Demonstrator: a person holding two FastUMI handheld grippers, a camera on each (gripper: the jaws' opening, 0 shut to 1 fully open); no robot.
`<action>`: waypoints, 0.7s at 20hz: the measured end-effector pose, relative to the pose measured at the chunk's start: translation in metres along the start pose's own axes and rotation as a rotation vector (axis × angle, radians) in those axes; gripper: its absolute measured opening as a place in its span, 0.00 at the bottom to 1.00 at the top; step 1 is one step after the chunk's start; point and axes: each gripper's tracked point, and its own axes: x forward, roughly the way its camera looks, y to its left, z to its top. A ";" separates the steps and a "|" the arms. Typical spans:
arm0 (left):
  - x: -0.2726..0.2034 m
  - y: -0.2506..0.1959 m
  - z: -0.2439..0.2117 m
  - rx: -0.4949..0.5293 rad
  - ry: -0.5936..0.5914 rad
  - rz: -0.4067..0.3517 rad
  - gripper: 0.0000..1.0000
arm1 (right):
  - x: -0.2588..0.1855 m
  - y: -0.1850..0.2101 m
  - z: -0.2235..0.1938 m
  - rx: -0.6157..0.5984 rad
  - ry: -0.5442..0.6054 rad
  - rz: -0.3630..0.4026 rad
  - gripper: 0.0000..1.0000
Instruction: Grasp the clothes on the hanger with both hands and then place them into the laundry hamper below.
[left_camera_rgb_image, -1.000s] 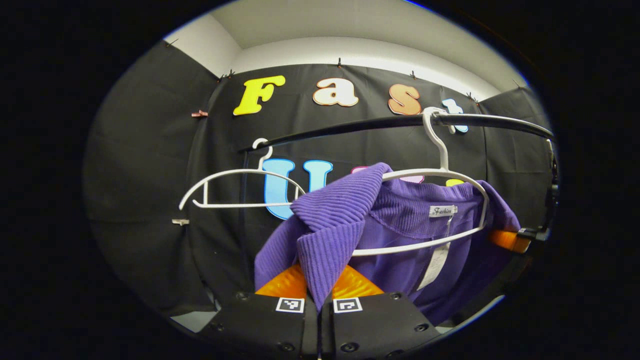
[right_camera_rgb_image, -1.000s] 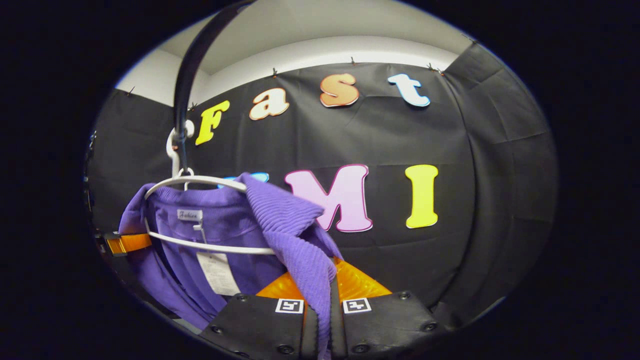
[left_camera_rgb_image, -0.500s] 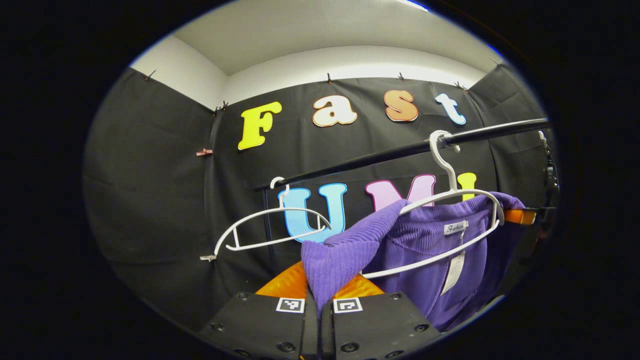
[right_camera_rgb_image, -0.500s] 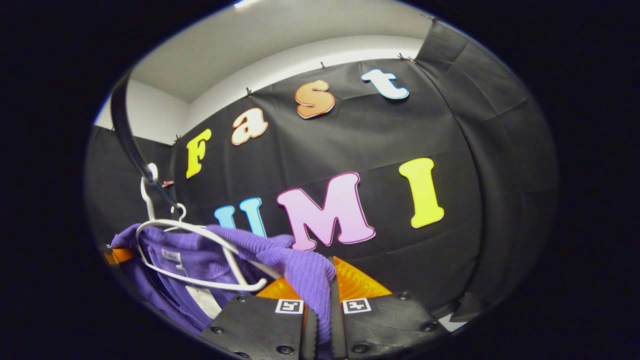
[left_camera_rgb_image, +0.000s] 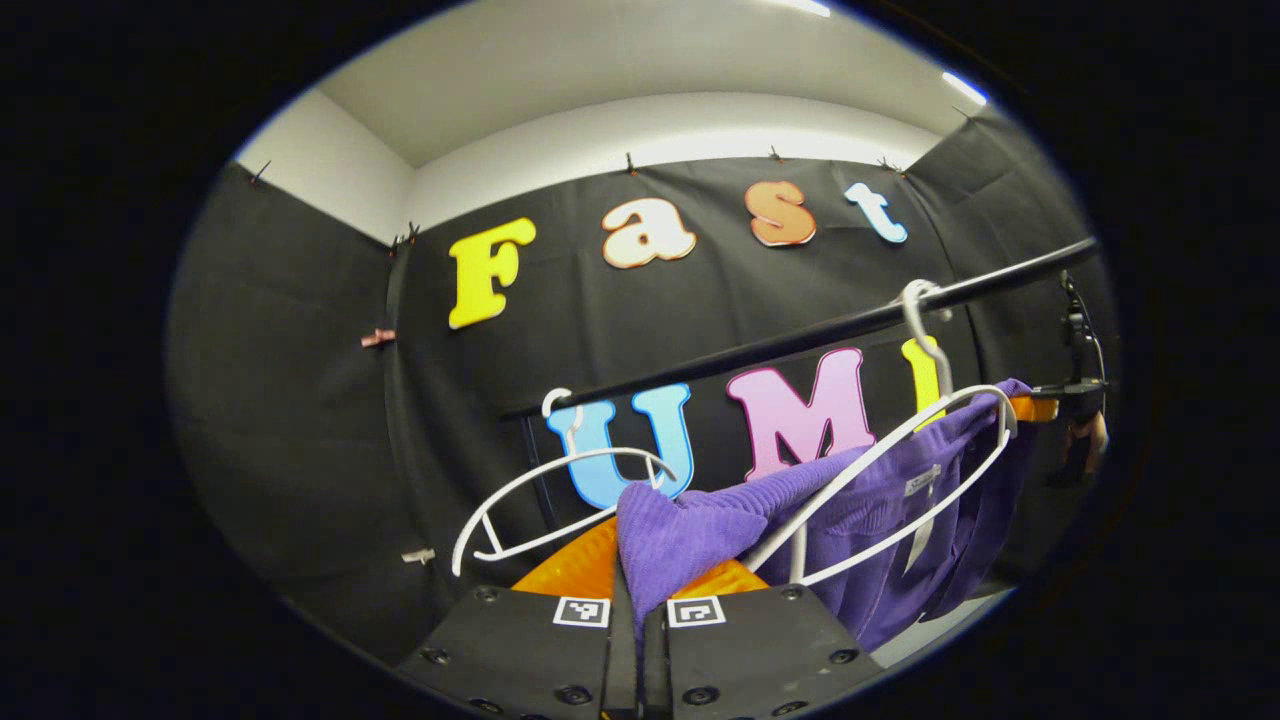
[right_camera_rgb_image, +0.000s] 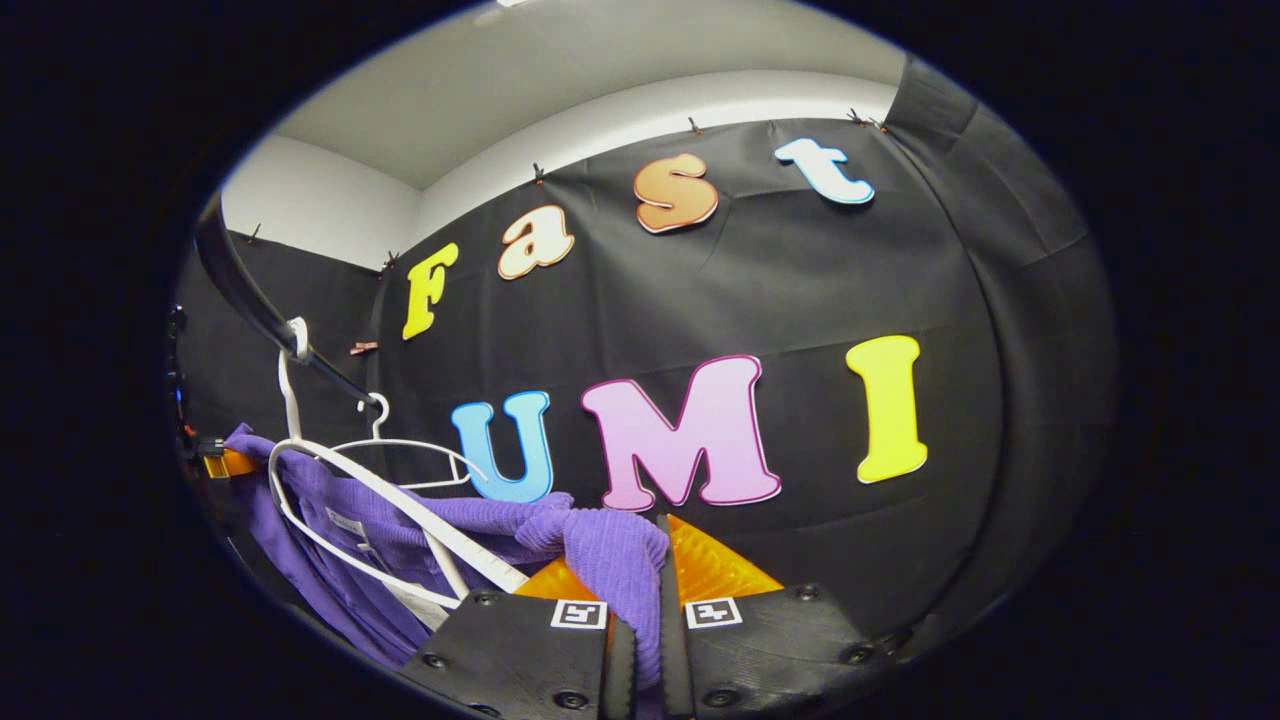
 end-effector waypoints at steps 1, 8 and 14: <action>0.007 0.004 -0.013 -0.013 0.033 -0.007 0.07 | 0.002 0.003 -0.006 -0.019 0.016 0.010 0.14; 0.033 -0.011 -0.080 -0.170 0.116 -0.034 0.07 | -0.003 0.004 -0.018 0.051 0.030 0.017 0.14; 0.036 -0.054 -0.142 -0.268 0.296 -0.177 0.07 | -0.006 -0.032 -0.069 0.045 0.169 -0.082 0.14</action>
